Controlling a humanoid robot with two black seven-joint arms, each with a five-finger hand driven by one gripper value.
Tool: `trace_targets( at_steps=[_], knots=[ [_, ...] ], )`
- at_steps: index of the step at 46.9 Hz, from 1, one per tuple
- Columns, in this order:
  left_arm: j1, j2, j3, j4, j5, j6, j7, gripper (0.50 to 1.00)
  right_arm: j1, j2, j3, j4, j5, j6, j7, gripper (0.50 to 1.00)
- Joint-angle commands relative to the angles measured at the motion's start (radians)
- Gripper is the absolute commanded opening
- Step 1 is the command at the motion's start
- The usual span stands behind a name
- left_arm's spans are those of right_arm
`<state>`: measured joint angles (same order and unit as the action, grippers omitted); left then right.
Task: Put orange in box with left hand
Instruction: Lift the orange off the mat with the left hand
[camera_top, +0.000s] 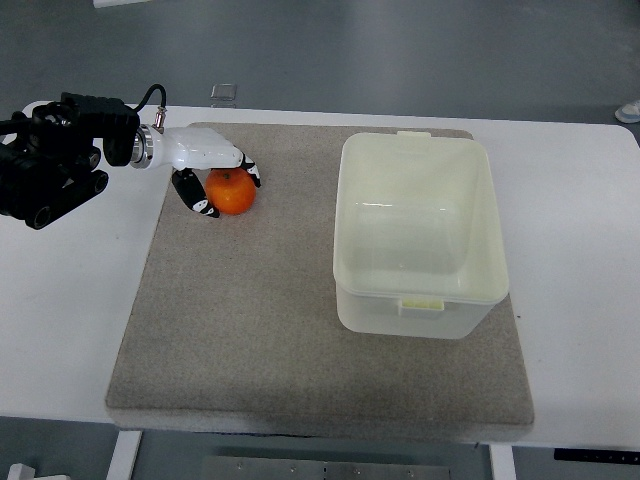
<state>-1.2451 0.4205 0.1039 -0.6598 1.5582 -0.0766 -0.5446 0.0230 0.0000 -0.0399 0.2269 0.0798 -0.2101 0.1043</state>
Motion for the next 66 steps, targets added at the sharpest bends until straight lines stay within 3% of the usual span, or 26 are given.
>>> trace_targets(
  at_steps=[1,32,45,66],
  knots=[
    [-0.010,0.000,0.000,0.000,0.005,0.000,-0.001,0.500,0.000,0.000,0.000,-0.001,0.000,0.000,0.000,0.944],
    [-0.211,0.006,0.004,-0.011,0.071,0.005,-0.037,0.500,0.000,0.000,0.000,0.000,0.000,0.000,0.000,0.944],
    [-0.212,-0.002,-0.007,-0.017,0.052,0.136,-0.029,0.500,0.000,0.000,0.000,0.000,0.000,0.000,0.000,0.944],
    [-0.208,-0.032,-0.119,-0.098,0.037,0.136,-0.020,0.500,0.000,0.000,0.000,0.000,0.000,0.000,0.000,0.944]
  ],
)
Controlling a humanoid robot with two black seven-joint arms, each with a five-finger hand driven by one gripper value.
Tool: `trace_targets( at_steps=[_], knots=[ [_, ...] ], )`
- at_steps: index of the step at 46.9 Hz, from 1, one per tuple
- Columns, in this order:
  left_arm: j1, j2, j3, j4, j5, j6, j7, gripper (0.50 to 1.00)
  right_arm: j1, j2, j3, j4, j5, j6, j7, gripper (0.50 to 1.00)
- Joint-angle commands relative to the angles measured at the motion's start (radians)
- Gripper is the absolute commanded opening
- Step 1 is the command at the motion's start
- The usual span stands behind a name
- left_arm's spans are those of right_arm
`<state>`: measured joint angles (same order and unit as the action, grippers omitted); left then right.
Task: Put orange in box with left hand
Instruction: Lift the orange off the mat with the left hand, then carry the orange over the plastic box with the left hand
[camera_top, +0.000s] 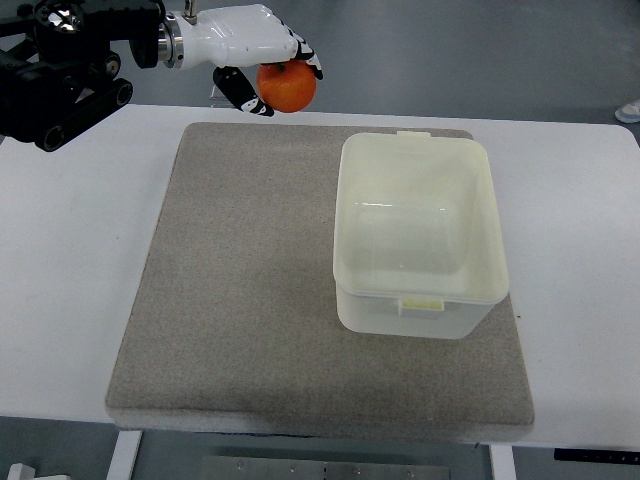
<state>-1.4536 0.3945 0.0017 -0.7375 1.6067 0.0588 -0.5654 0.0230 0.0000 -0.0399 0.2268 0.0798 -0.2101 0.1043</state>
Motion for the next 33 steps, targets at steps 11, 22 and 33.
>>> trace_targets(
  at_steps=[11,22,33],
  knots=[
    [-0.001,-0.055,-0.045,-0.053,-0.076,0.001,0.002,0.500,0.000,0.000,0.000,0.000,0.000,0.000,0.000,0.944],
    [-0.002,-0.109,-0.068,-0.054,-0.093,0.000,0.002,0.500,0.000,0.000,0.000,0.000,0.000,0.000,0.000,0.944],
    [-0.001,-0.129,-0.068,-0.080,-0.091,-0.002,0.002,0.500,0.000,0.000,0.000,0.000,0.000,0.000,0.000,0.944]
  ],
)
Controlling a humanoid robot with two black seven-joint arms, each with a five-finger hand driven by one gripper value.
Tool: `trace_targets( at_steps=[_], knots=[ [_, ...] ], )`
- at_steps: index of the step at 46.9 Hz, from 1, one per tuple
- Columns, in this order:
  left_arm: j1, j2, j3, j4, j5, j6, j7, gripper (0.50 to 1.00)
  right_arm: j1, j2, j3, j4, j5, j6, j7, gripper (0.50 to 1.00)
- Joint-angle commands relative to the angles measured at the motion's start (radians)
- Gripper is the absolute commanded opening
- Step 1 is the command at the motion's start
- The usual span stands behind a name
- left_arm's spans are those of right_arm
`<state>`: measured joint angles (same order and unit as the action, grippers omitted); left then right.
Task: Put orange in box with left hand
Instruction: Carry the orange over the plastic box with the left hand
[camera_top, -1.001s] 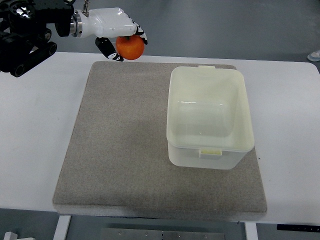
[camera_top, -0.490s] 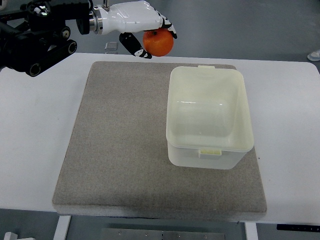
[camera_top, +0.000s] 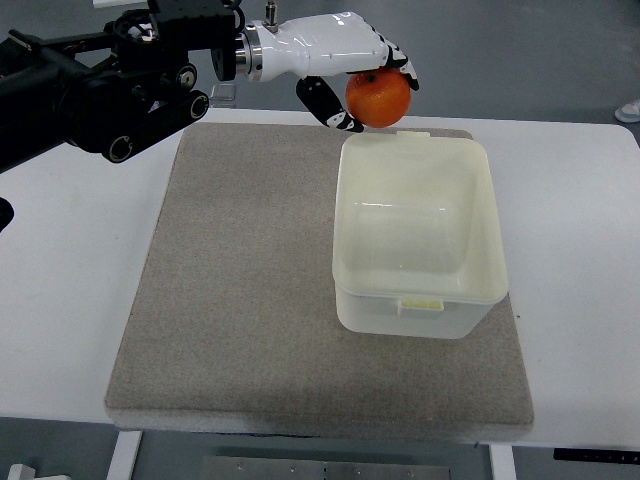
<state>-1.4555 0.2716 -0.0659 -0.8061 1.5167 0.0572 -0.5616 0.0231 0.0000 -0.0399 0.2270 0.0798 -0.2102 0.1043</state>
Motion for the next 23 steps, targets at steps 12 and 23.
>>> trace_targets(
  at_steps=[12,23],
  knots=[
    [0.003,-0.032,0.000,-0.094,-0.003,0.000,0.000,0.500,0.000,0.000,0.000,0.000,0.000,0.000,0.000,0.944],
    [0.018,-0.032,0.008,-0.166,0.002,-0.004,-0.001,0.500,0.000,0.000,0.000,-0.001,0.000,0.000,0.000,0.944]
  ],
)
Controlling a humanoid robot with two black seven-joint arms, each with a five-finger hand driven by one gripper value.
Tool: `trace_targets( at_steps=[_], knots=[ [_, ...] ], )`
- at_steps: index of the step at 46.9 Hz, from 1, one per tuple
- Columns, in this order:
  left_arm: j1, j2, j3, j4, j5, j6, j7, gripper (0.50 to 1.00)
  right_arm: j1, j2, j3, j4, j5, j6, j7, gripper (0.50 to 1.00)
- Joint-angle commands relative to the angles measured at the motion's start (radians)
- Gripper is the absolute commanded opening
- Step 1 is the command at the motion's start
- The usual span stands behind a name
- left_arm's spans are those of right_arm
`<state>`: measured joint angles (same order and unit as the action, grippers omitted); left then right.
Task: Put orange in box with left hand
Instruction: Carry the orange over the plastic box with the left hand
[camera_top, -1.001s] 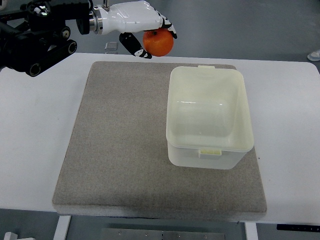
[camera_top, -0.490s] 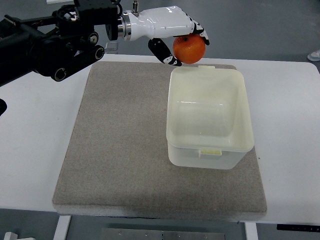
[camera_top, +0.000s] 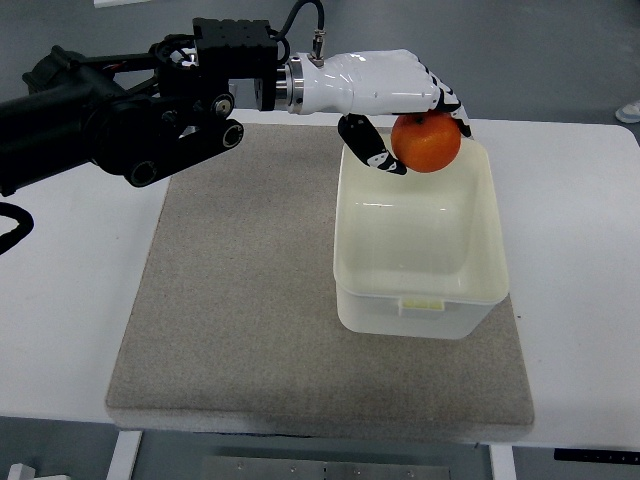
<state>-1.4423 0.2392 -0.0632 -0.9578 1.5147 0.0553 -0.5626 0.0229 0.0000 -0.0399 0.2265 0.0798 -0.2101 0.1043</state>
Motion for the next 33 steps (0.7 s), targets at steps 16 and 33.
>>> trace_targets(
  at_steps=[16,33],
  knots=[
    [0.008,0.012,0.013,-0.019,0.016,-0.002,0.000,0.500,0.000,0.000,0.000,0.001,0.000,0.000,0.000,0.944],
    [0.023,0.009,0.011,-0.019,0.009,0.002,0.000,0.542,0.000,0.000,0.000,0.001,0.000,0.000,0.000,0.944]
  ],
)
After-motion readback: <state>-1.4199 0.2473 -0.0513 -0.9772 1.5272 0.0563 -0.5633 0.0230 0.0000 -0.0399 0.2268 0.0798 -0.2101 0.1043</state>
